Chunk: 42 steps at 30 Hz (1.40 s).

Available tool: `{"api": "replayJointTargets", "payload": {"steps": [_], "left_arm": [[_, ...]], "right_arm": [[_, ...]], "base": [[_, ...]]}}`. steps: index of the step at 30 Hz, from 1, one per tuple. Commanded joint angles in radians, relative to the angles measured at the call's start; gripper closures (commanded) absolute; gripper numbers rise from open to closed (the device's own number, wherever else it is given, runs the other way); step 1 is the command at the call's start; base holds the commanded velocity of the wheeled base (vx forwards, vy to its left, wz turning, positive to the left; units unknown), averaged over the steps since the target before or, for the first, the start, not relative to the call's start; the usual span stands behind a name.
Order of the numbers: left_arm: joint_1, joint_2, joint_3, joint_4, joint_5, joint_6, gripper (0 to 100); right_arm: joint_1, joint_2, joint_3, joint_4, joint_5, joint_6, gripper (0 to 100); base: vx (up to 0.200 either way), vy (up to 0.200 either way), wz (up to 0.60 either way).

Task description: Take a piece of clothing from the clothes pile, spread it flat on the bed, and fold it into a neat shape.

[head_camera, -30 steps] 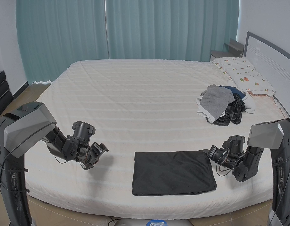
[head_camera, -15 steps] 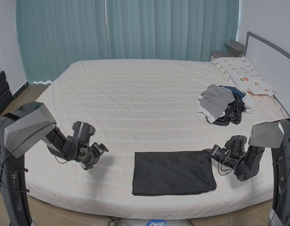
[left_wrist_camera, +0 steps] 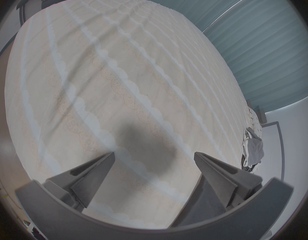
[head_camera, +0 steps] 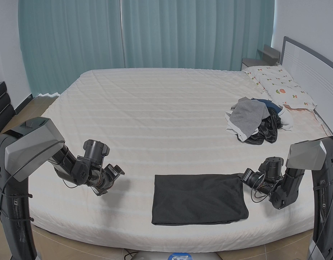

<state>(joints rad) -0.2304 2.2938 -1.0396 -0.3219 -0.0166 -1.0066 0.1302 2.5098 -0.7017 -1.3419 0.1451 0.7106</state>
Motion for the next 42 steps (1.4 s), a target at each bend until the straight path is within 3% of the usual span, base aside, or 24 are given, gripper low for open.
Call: {"api": "replayJointTargets", "payload": {"steps": [1,2,12,15,19,31,42], "left_arm": [[0.0,-0.001,0.0,0.0,0.0,-0.001,0],[0.0,-0.001,0.0,0.0,0.0,-0.001,0],[-0.006,-0.001,0.001,0.003,0.0,0.0,0],[-0.006,-0.001,0.001,0.003,0.001,0.0,0],[-0.007,-0.001,0.003,0.003,0.001,0.0,0],[-0.007,-0.004,-0.005,-0.005,-0.002,0.0,0],[-0.036,-0.002,-0.04,0.006,-0.002,-0.004,0]], "right_arm": [[0.0,0.0,0.001,0.001,0.001,0.0,100],[0.002,0.003,0.005,0.001,-0.001,-0.002,0],[-0.021,-0.068,0.067,-0.022,-0.002,0.01,0],[-0.035,-0.098,0.079,-0.022,-0.004,0.067,0],[-0.035,-0.094,0.079,-0.022,-0.006,0.072,0],[-0.035,-0.094,0.076,-0.022,-0.006,0.073,0],[-0.034,-0.094,0.076,-0.022,-0.006,0.073,0]], "base": [[0.0,0.0,0.0],[0.0,0.0,0.0],[0.0,0.0,0.0],[-0.133,0.0,0.0],[-0.2,0.0,0.0],[0.0,0.0,0.0],[0.0,-0.2,0.0]]}}
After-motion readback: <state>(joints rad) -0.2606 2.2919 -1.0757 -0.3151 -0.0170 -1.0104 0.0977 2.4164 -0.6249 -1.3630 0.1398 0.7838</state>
